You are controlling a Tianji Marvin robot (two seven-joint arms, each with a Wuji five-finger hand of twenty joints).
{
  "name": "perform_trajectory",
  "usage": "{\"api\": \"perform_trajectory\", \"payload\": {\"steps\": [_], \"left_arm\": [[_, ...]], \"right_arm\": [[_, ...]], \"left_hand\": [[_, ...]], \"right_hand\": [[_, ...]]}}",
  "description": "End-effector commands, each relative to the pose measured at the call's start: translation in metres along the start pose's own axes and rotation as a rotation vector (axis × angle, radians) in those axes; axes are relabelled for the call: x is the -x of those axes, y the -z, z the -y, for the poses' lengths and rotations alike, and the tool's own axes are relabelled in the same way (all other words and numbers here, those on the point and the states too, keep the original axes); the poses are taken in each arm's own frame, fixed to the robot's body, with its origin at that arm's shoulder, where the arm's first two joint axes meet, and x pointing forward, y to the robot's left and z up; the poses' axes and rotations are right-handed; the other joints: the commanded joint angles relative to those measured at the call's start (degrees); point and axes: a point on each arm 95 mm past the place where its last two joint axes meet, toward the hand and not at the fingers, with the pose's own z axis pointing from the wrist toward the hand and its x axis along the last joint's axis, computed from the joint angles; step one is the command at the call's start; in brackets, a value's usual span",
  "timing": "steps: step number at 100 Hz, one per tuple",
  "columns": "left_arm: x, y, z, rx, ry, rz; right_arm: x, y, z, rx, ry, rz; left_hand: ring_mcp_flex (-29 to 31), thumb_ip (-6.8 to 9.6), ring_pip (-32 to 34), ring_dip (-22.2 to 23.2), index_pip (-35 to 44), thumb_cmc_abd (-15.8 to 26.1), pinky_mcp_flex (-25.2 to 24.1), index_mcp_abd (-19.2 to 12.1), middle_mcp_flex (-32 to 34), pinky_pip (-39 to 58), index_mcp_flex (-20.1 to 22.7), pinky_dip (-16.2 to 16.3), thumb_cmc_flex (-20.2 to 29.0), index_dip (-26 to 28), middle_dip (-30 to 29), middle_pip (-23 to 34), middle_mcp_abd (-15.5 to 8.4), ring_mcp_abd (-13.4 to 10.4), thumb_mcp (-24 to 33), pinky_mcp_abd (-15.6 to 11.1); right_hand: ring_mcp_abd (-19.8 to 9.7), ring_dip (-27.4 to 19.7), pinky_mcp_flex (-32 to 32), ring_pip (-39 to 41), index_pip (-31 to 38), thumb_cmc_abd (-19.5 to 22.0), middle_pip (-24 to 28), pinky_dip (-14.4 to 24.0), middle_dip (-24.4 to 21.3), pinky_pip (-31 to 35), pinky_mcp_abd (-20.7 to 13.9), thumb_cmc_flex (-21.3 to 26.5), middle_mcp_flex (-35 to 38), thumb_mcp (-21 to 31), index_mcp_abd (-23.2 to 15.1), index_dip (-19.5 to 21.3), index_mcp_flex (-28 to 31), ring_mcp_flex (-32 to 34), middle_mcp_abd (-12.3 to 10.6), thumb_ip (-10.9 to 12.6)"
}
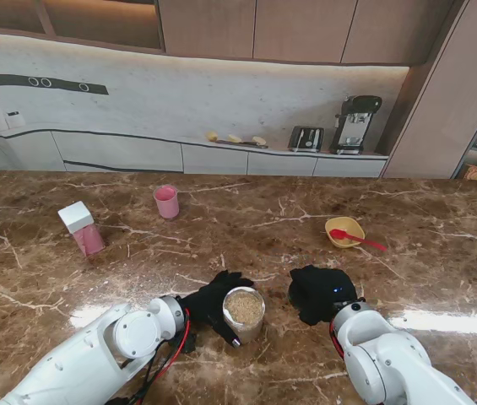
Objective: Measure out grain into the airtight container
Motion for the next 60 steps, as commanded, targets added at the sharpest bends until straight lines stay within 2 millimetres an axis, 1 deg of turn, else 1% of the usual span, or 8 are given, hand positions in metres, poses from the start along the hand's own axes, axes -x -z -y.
{"api": "perform_trajectory", "payload": {"steps": [1,15,33,42,53,58,59,60], "left_arm": [[0.032,0.012,-0.027,0.063,0.019,0.094],[0.033,0.013,-0.027,0.063,0.018,0.096],[0.033,0.013,-0.027,0.062,0.017,0.098],[0.033,0.013,-0.027,0.063,0.016,0.099],[0.034,0.014,-0.027,0.064,0.016,0.098],[0.034,0.014,-0.027,0.064,0.015,0.098],[0.034,0.014,-0.027,0.064,0.015,0.098],[0.034,0.014,-0.027,0.064,0.015,0.098]], "right_arm": [[0.004,-0.004,0.023,-0.068,0.001,0.042],[0.007,-0.01,0.038,-0.094,0.0,0.088],[0.011,-0.014,0.046,-0.107,0.012,0.122],[0.012,-0.014,0.047,-0.121,0.015,0.128],[0.012,-0.013,0.046,-0.127,0.007,0.127],[0.012,-0.013,0.046,-0.127,0.004,0.125],[0.012,-0.013,0.046,-0.127,0.004,0.125],[0.012,-0.013,0.045,-0.128,0.004,0.124]], "left_hand": [[3.5,1.34,8.1,3.0,26.7,20.7,8.0,-7.7,1.4,16.9,14.4,2.3,4.5,5.3,0.2,1.4,0.0,12.9,10.3,25.2],[3.5,1.34,8.1,3.0,26.7,20.8,8.0,-7.6,1.4,16.9,14.3,2.3,4.5,5.3,0.1,1.4,0.0,12.9,10.2,25.1],[3.5,1.35,8.1,2.9,26.7,20.8,8.0,-7.5,1.4,16.9,14.3,2.3,4.5,5.3,0.2,1.4,0.0,12.9,10.2,25.1],[3.5,1.35,8.1,2.9,26.7,20.8,8.0,-7.4,1.4,16.9,14.3,2.3,4.5,5.3,0.2,1.4,0.0,12.9,10.1,25.1],[3.5,1.36,8.1,2.9,26.7,20.7,8.0,-7.3,1.5,16.9,14.4,2.3,4.6,5.3,0.2,1.5,-0.1,12.9,10.1,25.1],[3.5,1.36,8.2,2.9,26.7,20.8,8.0,-7.4,1.5,16.9,14.4,2.3,4.6,5.3,0.2,1.5,-0.2,13.0,10.1,25.1],[3.5,1.35,8.2,2.9,26.7,20.8,8.0,-7.4,1.5,16.9,14.4,2.3,4.5,5.3,0.2,1.5,-0.2,13.0,10.1,25.1],[3.5,1.36,8.2,3.0,26.7,20.8,8.0,-7.4,1.5,16.9,14.4,2.3,4.5,5.2,0.2,1.5,-0.2,13.0,10.1,25.1]], "right_hand": [[-7.8,-0.5,-0.8,2.9,1.9,6.6,2.9,0.6,0.7,-1.1,-1.7,1.8,0.2,4.8,0.4,0.3,-0.4,0.2,-1.9,2.9],[-7.8,-0.4,-1.2,3.1,1.8,6.3,3.1,0.7,0.9,-1.4,-1.8,1.5,-0.5,4.1,0.7,0.4,-0.9,-0.5,-1.7,2.8],[-7.7,-0.8,-3.0,2.5,0.9,5.0,2.5,0.6,0.6,-2.5,-2.0,0.0,-3.5,2.3,1.5,0.3,-3.6,-2.8,-1.4,2.3],[-7.0,-2.8,-5.5,-0.5,-2.0,4.4,0.0,0.7,-1.5,-5.0,-2.2,-2.3,-7.4,-3.1,3.1,-0.6,-6.9,-5.9,-0.7,1.9],[-5.8,-6.9,-7.7,-6.2,-5.7,7.1,-3.4,0.1,-4.9,-9.2,-2.6,-3.8,-10.6,-11.5,4.6,-1.8,-10.2,-8.5,0.1,2.3],[-5.2,-9.0,-8.6,-8.8,-6.8,11.3,-4.5,-0.6,-6.5,-11.2,-2.6,-3.2,-11.5,-20.6,4.9,-2.1,-11.1,-9.8,0.2,3.7],[-5.1,-9.1,-8.8,-9.0,-6.9,11.6,-4.6,-0.6,-6.6,-11.4,-2.6,-3.8,-11.6,-21.6,4.9,-2.1,-11.2,-10.1,0.2,3.8],[-4.9,-9.5,-9.0,-9.6,-7.0,11.2,-4.9,-0.8,-6.8,-11.8,-2.6,-4.7,-11.7,-22.5,5.0,-2.1,-11.3,-10.3,0.3,4.5]]}}
